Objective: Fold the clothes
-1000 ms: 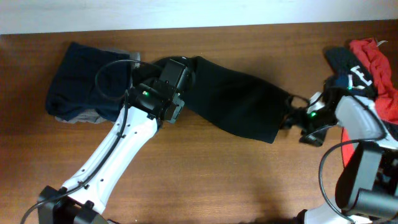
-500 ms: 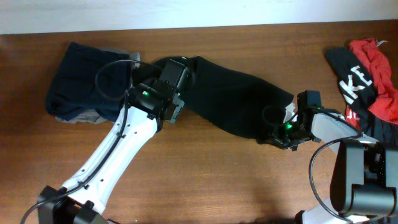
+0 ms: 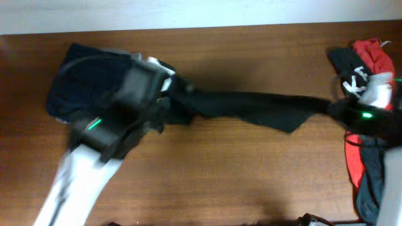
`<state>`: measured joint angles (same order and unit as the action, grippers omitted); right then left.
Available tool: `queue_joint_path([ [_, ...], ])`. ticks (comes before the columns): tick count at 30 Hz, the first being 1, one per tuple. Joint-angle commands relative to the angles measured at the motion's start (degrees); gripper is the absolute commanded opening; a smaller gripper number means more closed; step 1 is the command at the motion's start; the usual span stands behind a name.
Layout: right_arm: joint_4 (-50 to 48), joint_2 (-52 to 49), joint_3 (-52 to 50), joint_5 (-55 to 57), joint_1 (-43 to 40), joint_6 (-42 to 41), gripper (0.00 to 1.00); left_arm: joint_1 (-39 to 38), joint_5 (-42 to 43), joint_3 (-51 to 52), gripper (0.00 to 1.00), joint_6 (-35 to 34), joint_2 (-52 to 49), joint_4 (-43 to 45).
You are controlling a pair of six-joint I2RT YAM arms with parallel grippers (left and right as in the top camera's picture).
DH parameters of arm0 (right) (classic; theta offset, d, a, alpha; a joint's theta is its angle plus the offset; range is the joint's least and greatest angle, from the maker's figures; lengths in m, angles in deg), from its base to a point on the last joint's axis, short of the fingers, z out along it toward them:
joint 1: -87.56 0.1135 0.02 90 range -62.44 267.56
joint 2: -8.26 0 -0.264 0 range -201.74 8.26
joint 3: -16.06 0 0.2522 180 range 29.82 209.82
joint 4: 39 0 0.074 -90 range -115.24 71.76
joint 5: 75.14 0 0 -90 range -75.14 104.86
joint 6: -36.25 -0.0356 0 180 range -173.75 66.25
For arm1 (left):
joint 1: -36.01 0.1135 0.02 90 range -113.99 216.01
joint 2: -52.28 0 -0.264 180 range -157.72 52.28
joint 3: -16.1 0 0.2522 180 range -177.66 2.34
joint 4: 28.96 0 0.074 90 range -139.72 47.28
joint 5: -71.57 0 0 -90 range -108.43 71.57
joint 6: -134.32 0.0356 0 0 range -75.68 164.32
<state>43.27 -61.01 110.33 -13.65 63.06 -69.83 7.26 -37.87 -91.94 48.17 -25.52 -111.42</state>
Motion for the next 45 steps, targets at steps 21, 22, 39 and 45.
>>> queue_joint_path([
  [21, 19.08, -8.02, 32.92, 8.85, -0.76, 2.36, 0.04, 0.07, 10.56, -12.63, 0.01, 10.49, 9.64, 0.59],
  [22, 18.60, -10.45, 32.92, 8.85, -0.07, 2.91, 0.04, 0.07, 10.54, -12.63, 0.01, 10.91, 7.23, 0.74],
  [39, -8.76, -47.01, 32.98, 1.68, 2.67, 11.37, 0.71, 5.90, 3.10, -15.61, 0.99, 10.34, -41.55, 39.63],
  [45, 5.42, -38.91, 32.98, -2.36, -7.13, 11.41, 0.71, 7.93, 4.07, -25.51, 0.99, 10.34, -32.52, 15.74],
])
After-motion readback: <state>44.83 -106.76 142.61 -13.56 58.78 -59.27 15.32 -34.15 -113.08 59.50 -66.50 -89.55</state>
